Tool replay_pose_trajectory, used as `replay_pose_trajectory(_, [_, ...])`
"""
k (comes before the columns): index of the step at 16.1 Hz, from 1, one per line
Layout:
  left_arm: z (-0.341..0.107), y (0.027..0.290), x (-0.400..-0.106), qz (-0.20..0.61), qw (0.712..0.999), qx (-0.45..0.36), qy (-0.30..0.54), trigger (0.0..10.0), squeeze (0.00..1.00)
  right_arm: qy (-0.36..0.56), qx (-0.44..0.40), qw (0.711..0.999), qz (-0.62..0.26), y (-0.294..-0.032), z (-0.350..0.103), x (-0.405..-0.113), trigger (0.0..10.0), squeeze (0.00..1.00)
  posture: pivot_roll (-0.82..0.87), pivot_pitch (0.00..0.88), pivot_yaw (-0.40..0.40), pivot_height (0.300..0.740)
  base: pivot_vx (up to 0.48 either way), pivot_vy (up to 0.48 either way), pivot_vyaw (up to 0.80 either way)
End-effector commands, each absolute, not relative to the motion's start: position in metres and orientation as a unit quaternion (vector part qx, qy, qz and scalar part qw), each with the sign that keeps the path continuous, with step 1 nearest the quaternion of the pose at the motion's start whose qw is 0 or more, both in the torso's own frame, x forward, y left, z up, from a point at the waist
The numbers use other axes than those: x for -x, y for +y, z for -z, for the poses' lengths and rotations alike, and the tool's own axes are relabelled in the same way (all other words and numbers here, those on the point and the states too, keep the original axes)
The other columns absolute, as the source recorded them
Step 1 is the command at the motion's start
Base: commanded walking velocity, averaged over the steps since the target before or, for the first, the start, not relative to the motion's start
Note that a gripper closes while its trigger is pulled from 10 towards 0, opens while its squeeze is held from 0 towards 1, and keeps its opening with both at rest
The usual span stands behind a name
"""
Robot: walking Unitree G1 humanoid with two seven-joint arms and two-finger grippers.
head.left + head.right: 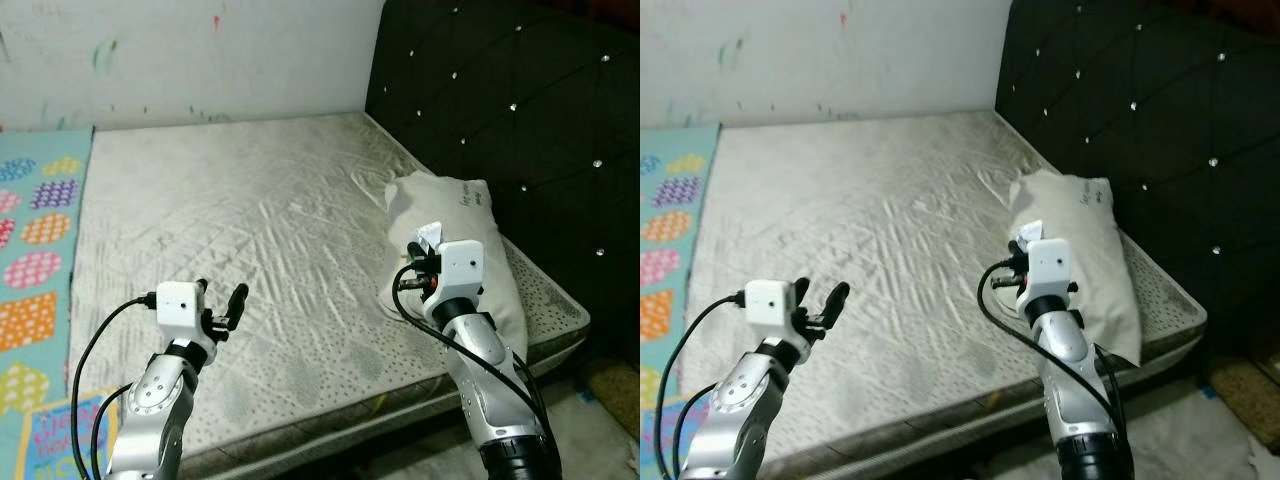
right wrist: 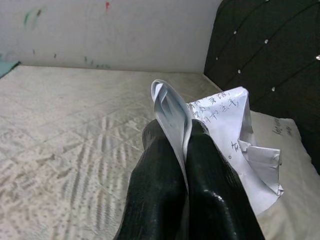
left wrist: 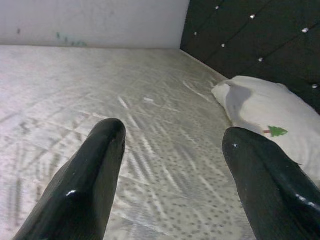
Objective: Clean up the room
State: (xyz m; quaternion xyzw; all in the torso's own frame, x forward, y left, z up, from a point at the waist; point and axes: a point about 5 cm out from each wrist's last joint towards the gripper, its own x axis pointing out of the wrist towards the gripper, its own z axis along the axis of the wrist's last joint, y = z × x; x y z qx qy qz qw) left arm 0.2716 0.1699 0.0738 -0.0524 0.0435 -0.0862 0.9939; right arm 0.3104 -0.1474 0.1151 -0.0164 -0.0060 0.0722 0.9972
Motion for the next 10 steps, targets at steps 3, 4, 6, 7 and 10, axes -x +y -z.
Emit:
replay_pose_trajectory(3, [-0.0776,0.1668,-0.2742,0.092,0.994,0.052,0.04,10.0,0.0,-0.009,0.024,0.997,-0.067,-0.151,-0.1167,-0.3116,10.0,0.0,-0.1,0.0,-0.026,0.74,0.0,0.232,0.0])
replay_pose_trajectory(4, [-0.0778,0.1667,-0.2742,0.092,0.994,0.052,0.039,10.0,0.0,-0.007,0.031,0.997,-0.067,-0.1507,-0.116,-0.3118,10.0,0.0,-0.1,0.0,-0.026,0.74,0.0,0.0,0.0])
replay_pose_trajectory(6, [-0.078,0.1665,-0.2741,0.092,0.994,0.052,0.039,10.0,0.0,-0.003,0.035,0.997,-0.067,-0.1498,-0.1145,-0.3118,10.0,0.0,-0.1,0.0,-0.026,0.74,0.0,0.0,0.0])
replay_pose_trajectory(7, [-0.0781,0.1663,-0.2742,0.092,0.994,0.051,0.039,10.0,0.0,-0.004,0.033,0.997,-0.068,-0.1494,-0.1145,-0.3118,10.0,0.0,-0.1,0.0,-0.026,0.74,0.0,0.0,0.0])
replay_pose_trajectory(10, [-0.0781,0.1654,-0.2743,0.094,0.994,0.049,0.039,10.0,0.0,-0.004,0.035,0.997,-0.067,-0.1497,-0.1143,-0.3121,10.0,0.0,-0.1,0.0,-0.026,0.74,0.0,0.0,0.0])
